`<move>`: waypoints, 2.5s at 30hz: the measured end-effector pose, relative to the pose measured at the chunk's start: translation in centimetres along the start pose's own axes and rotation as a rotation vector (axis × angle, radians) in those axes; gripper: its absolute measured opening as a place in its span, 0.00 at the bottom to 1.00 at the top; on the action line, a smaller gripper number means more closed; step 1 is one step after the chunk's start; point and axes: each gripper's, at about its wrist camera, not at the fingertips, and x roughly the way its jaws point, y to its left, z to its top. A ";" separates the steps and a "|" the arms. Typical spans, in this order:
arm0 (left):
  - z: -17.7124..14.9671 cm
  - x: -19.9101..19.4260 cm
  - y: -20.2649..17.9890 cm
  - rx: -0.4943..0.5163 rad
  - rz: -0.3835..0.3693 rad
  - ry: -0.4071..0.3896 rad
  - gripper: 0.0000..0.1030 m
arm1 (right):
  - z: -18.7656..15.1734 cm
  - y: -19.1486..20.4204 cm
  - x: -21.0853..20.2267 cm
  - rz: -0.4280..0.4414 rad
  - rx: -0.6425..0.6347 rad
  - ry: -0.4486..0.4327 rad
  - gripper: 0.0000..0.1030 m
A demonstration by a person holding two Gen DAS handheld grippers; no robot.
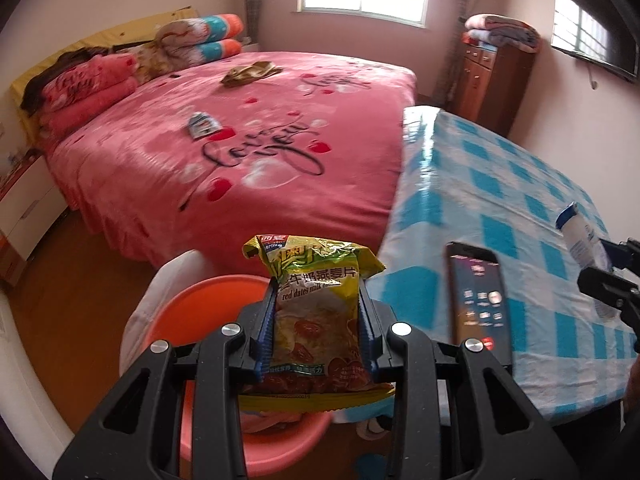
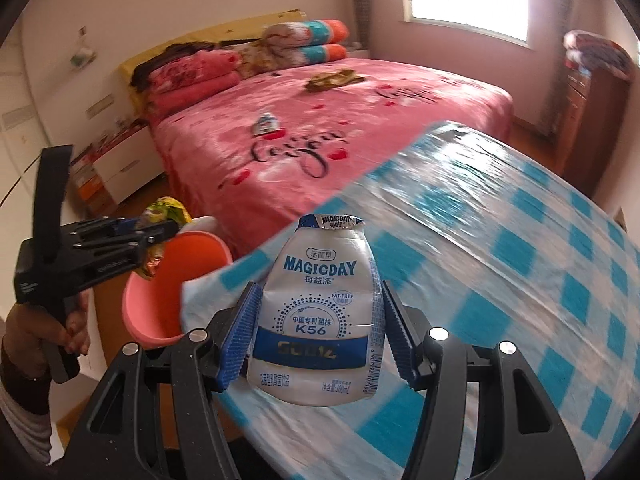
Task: Collect trash
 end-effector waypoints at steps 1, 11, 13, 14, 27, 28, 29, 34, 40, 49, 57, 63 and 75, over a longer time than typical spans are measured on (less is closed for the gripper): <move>-0.2 0.1 0.5 -0.006 0.010 0.003 0.35 | 0.3 0.7 0.4 0.011 -0.016 0.003 0.59; -1.8 1.7 5.7 -0.090 0.085 0.050 0.35 | 2.3 8.1 4.3 0.124 -0.174 0.050 0.59; -2.2 2.1 6.7 -0.105 0.102 0.061 0.35 | 2.5 9.4 5.1 0.145 -0.201 0.060 0.59; -2.4 2.2 7.1 -0.110 0.106 0.066 0.35 | 2.7 10.0 5.4 0.152 -0.213 0.064 0.59; -4.1 4.6 10.1 -0.171 0.131 0.120 0.35 | 2.9 15.2 9.5 0.212 -0.309 0.129 0.59; -4.2 4.8 10.3 -0.174 0.132 0.122 0.35 | 2.8 15.6 9.7 0.215 -0.316 0.131 0.59; -4.3 5.0 10.5 -0.179 0.137 0.128 0.36 | 2.7 16.1 10.0 0.222 -0.325 0.137 0.59; -4.6 5.9 11.4 -0.202 0.186 0.153 0.51 | 2.0 18.1 11.0 0.234 -0.367 0.162 0.75; -4.4 5.7 11.7 -0.208 0.226 0.137 0.66 | 2.6 15.9 10.0 0.209 -0.295 0.122 0.83; -3.0 4.5 9.6 -0.146 0.265 0.091 0.80 | 4.4 10.5 6.5 0.140 -0.141 0.008 0.88; -1.2 2.3 6.7 -0.094 0.259 0.030 0.86 | 3.6 6.7 3.8 0.055 -0.064 -0.056 0.89; 0.1 0.7 4.4 -0.053 0.256 -0.017 0.89 | 2.6 4.4 1.4 0.001 -0.029 -0.108 0.91; 2.1 -2.0 -1.0 0.032 0.218 -0.096 0.90 | 0.4 0.0 -2.3 -0.072 0.070 -0.180 0.92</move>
